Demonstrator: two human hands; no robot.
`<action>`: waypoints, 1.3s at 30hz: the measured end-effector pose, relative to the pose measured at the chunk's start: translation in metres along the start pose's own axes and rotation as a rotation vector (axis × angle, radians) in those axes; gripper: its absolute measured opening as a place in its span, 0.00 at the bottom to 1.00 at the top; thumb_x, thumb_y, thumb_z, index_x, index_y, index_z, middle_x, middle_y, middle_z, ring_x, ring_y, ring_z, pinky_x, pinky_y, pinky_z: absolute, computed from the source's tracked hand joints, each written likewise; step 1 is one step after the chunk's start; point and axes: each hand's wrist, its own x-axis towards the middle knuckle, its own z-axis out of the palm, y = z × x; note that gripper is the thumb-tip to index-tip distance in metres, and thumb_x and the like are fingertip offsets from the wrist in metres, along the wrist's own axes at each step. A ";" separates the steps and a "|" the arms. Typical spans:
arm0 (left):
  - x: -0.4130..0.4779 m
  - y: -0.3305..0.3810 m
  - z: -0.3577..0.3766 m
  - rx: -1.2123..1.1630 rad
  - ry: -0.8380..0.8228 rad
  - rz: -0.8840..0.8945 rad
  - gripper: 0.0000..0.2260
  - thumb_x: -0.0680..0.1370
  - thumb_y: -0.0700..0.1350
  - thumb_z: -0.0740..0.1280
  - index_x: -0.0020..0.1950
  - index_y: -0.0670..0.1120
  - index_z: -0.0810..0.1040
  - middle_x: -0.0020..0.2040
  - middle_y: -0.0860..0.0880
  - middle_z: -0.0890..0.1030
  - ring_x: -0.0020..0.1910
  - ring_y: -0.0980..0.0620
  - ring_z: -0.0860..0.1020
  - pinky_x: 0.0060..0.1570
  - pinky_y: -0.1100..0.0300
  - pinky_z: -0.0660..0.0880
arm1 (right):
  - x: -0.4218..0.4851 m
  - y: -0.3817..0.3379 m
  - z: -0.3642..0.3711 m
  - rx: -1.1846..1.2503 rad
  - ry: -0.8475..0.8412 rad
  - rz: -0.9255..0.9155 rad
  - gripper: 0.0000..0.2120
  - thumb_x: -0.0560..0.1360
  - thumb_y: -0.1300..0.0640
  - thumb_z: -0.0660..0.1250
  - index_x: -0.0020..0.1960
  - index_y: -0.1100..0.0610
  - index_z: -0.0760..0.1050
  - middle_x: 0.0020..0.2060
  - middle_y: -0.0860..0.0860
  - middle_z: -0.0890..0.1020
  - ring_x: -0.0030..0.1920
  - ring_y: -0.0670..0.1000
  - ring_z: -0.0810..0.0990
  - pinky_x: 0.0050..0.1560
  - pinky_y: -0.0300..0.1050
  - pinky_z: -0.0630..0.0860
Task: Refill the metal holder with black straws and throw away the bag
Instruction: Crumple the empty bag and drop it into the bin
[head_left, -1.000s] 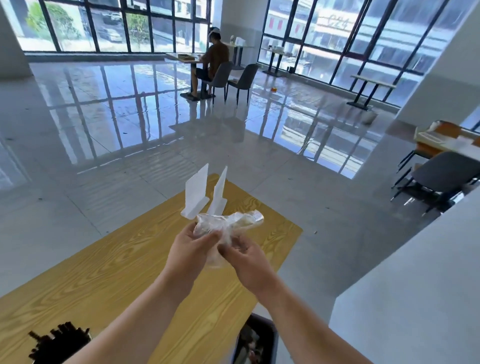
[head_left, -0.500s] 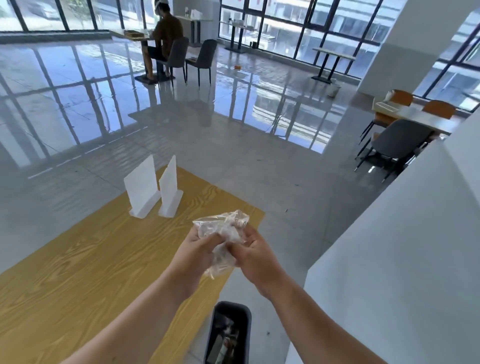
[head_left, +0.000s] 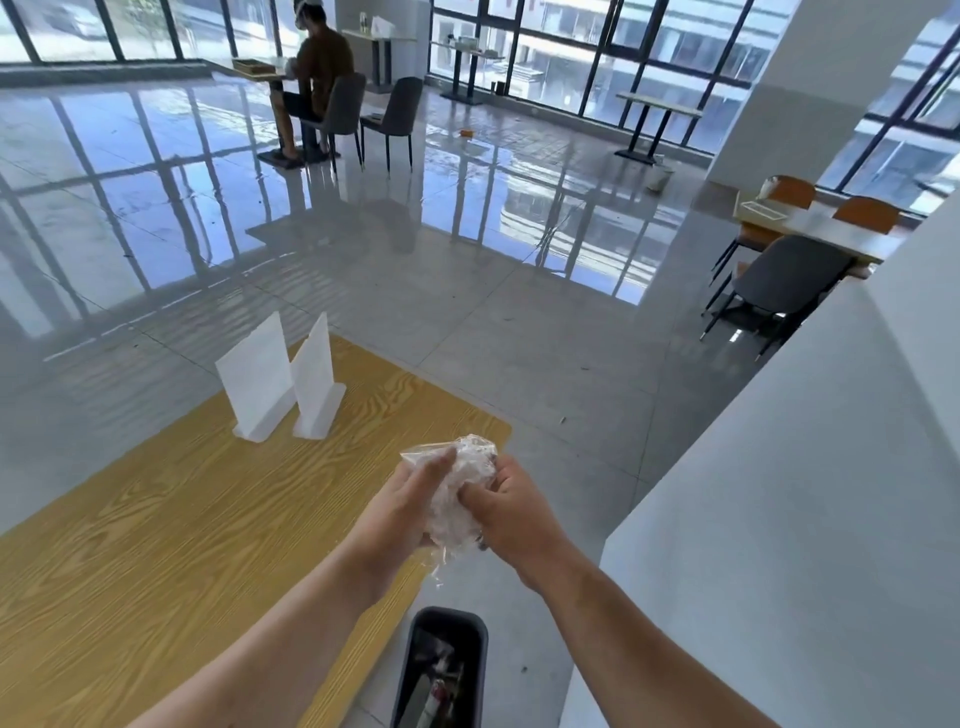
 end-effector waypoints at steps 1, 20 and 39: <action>0.001 -0.001 0.002 0.007 0.027 0.010 0.22 0.83 0.65 0.63 0.66 0.51 0.83 0.57 0.44 0.89 0.54 0.45 0.88 0.45 0.60 0.83 | 0.001 0.001 -0.001 -0.049 0.021 0.014 0.14 0.73 0.52 0.70 0.59 0.49 0.80 0.46 0.53 0.88 0.37 0.48 0.85 0.31 0.41 0.77; 0.019 -0.027 -0.003 0.395 0.356 0.160 0.06 0.77 0.48 0.77 0.47 0.56 0.81 0.43 0.50 0.86 0.36 0.52 0.83 0.39 0.50 0.79 | 0.018 -0.001 -0.001 0.400 -0.024 0.166 0.16 0.81 0.51 0.74 0.66 0.52 0.76 0.53 0.56 0.90 0.48 0.56 0.90 0.46 0.53 0.87; 0.040 -0.141 -0.067 1.171 0.161 -0.018 0.41 0.75 0.76 0.63 0.83 0.61 0.58 0.87 0.55 0.57 0.84 0.48 0.58 0.81 0.45 0.59 | 0.044 0.109 -0.019 -0.303 0.159 0.063 0.12 0.79 0.53 0.73 0.59 0.42 0.75 0.49 0.39 0.81 0.47 0.43 0.82 0.41 0.29 0.72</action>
